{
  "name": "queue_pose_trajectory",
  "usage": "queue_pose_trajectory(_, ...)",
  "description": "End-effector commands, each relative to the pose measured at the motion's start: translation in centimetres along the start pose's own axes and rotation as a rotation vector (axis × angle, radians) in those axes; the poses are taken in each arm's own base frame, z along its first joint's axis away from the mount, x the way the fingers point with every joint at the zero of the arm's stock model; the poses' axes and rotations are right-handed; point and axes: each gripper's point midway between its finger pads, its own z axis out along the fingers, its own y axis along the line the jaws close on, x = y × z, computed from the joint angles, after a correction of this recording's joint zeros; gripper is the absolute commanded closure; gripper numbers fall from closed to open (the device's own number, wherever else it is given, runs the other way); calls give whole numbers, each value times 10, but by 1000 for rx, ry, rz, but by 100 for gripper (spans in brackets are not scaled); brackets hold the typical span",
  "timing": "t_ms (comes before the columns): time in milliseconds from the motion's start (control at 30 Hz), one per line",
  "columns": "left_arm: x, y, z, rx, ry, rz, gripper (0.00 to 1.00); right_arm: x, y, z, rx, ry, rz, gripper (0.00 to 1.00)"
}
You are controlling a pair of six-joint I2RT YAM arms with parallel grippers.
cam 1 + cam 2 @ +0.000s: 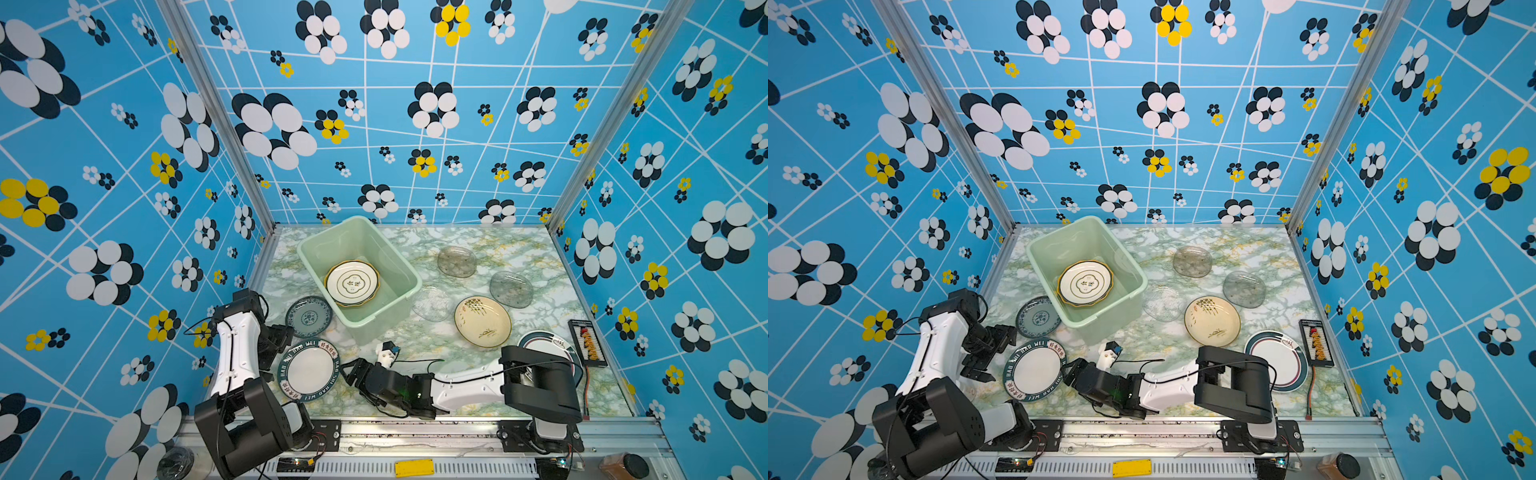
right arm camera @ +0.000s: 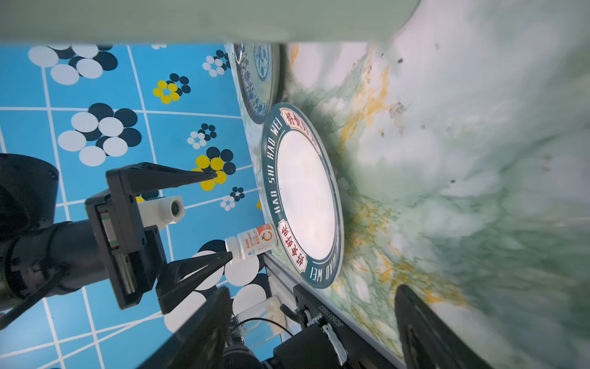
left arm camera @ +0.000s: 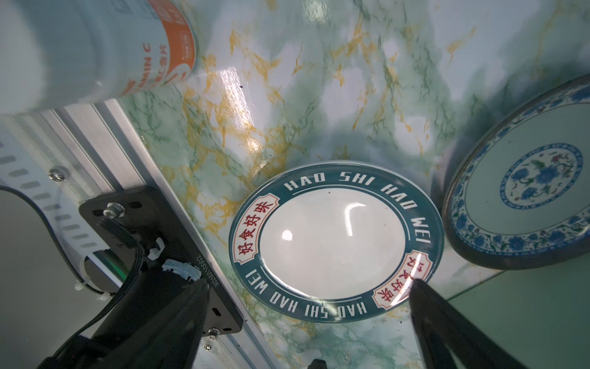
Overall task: Place the plates into the plastic bin on the countertop
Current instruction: Pick up the plate from the bottom-left of the table.
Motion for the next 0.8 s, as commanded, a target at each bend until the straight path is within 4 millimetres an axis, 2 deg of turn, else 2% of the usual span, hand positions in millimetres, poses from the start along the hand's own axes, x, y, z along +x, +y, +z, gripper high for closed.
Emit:
queue_pose_trajectory(0,-17,-3,-2,-11,-61,-31,1,5,6,12,-16,22,78,18)
queue_pose_trajectory(233,-30,-7,11,-37,-89,-17,1,3,2,28,23,9,112,18)
queue_pose_trajectory(467,-34,3,20,-97,-110,-20,1,-2,-2,48,43,9,161,19)
queue_pose_trajectory(767,-36,-4,30,-89,-97,-51,1,-7,-7,58,89,-3,180,20)
